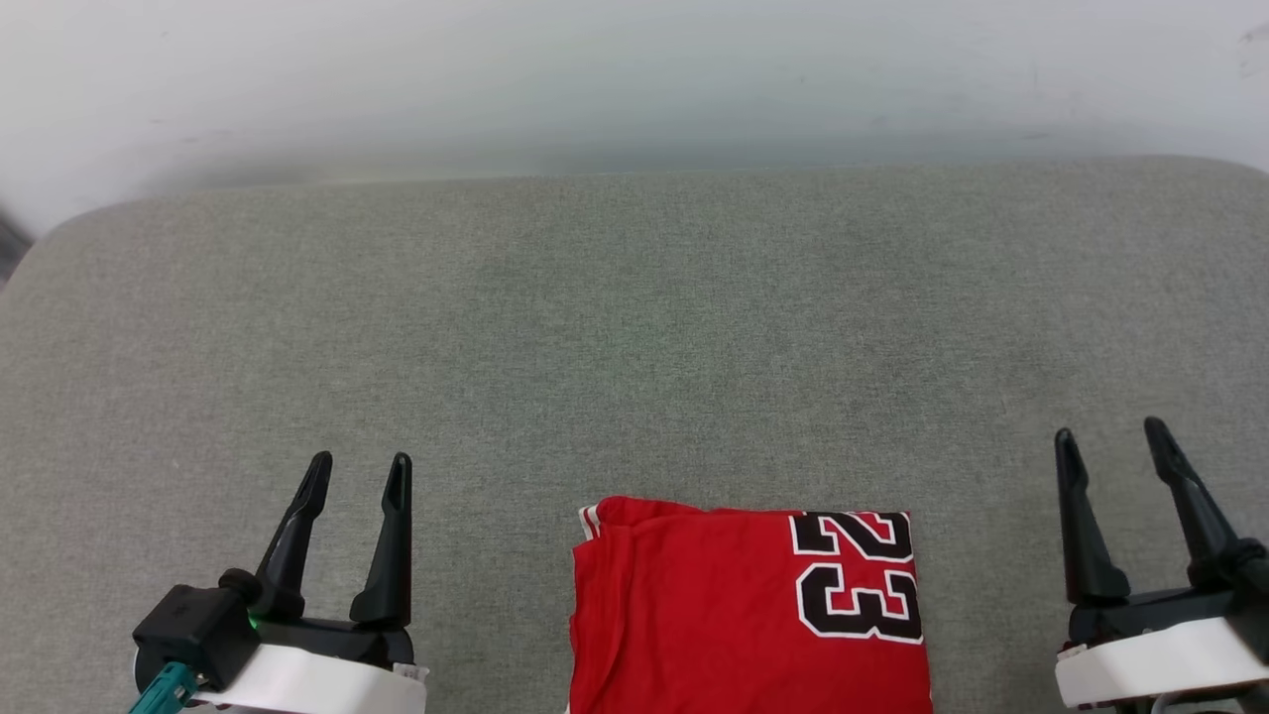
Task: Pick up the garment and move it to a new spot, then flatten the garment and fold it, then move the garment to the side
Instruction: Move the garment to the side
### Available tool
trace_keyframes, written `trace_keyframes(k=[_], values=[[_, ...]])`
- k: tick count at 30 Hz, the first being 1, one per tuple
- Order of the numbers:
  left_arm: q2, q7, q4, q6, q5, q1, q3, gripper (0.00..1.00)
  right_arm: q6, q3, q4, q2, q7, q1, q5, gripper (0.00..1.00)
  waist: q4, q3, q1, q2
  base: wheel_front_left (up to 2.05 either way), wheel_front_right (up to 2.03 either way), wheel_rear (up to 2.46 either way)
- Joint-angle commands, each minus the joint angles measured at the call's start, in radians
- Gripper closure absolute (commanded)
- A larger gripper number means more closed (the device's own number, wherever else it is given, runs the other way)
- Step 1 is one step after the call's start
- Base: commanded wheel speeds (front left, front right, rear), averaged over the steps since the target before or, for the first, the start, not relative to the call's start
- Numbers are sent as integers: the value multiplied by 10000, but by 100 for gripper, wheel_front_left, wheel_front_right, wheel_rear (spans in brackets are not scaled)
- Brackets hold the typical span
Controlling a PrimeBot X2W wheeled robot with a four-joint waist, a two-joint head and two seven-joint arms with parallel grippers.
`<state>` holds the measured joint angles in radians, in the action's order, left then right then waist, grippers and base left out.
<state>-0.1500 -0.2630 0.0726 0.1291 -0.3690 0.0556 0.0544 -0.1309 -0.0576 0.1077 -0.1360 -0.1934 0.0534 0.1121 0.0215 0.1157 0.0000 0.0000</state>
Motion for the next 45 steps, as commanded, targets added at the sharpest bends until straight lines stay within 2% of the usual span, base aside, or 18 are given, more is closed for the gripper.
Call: trace_keyframes(k=[1, 9, 14, 20, 24, 29, 32, 38, 45], values=[[-17, -22, 13, 19, 42, -27, 8, 0, 4, 36, -23, 66, -41, 152, -108, 0, 0, -4, 0, 0, 0, 0, 0], [-69, -22, -37, 19, 87, -156, 115, 0, 4, 283, -55, 81, 162, 18, 44, 0, 23, -1, 0, 0, 0, 0, 0], [-96, -21, -43, 19, 133, -186, 124, 0, 4, 745, 235, -415, 1277, 128, 406, 0, 77, 98, 0, 0, 0, 0, 0], [-98, -21, -76, 19, 232, -304, 175, 0, 3, 1600, 857, -1272, 4243, 301, 1340, 0, 210, 336, 0, 0, 0, 0, 0], [-67, -21, -103, 19, 278, -432, 253, 0, 4, 1887, 1212, -1453, 6605, 409, 2161, 0, 347, 522, 0, 0, 0, 0, 0], [-59, -21, -166, 19, 310, -627, 378, 0, 4, 1831, 1321, -1121, 9138, 336, 2694, 0, 592, 767, 0, 0, 0, 0, 0], [-49, -21, -210, 19, 330, -759, 469, 0, 4, 1701, 1130, -932, 10032, 107, 2496, 0, 778, 942, 0, 0, 0, 0, 0], [-36, -21, -360, 19, 369, -969, 628, 0, 3, 1724, 248, -368, 10618, -171, 2499, 0, 1167, 1181, 0, 0, 0, 0, 0], [-51, -21, -420, 19, 519, -1022, 705, 0, -11, 2266, -819, -83, 10523, -223, 2427, 0, 1373, 1287, 0, 0, 0, 0, 0]])
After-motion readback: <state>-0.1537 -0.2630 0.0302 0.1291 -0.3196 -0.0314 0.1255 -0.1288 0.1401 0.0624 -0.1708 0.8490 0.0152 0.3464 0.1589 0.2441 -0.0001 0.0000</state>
